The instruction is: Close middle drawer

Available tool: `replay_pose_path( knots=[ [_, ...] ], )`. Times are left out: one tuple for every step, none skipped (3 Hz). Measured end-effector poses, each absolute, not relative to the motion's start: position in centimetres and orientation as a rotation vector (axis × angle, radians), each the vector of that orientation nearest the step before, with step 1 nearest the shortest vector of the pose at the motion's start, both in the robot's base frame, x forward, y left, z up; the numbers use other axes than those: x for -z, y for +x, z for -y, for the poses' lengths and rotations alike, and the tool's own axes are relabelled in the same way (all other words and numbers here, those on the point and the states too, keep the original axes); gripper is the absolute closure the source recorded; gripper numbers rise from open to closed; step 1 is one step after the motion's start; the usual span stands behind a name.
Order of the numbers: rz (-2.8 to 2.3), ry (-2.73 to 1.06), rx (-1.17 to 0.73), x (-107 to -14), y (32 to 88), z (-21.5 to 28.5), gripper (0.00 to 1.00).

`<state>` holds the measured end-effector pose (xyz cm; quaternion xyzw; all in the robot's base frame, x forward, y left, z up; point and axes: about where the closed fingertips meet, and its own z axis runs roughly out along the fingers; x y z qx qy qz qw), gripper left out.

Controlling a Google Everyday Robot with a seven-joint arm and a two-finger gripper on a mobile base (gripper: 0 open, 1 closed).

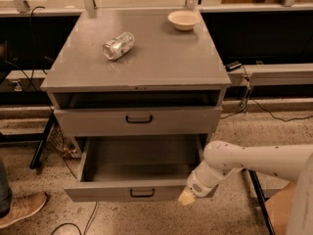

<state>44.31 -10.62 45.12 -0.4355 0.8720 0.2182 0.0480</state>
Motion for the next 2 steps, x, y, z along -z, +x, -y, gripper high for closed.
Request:
replay_pose_path(
  knots=[
    [-2.652, -1.278, -0.647, -42.9, 45.8, 10.7, 1.0],
    [-2.604, -1.238, -0.623, -41.9, 47.9, 10.5, 1.0]
  ],
)
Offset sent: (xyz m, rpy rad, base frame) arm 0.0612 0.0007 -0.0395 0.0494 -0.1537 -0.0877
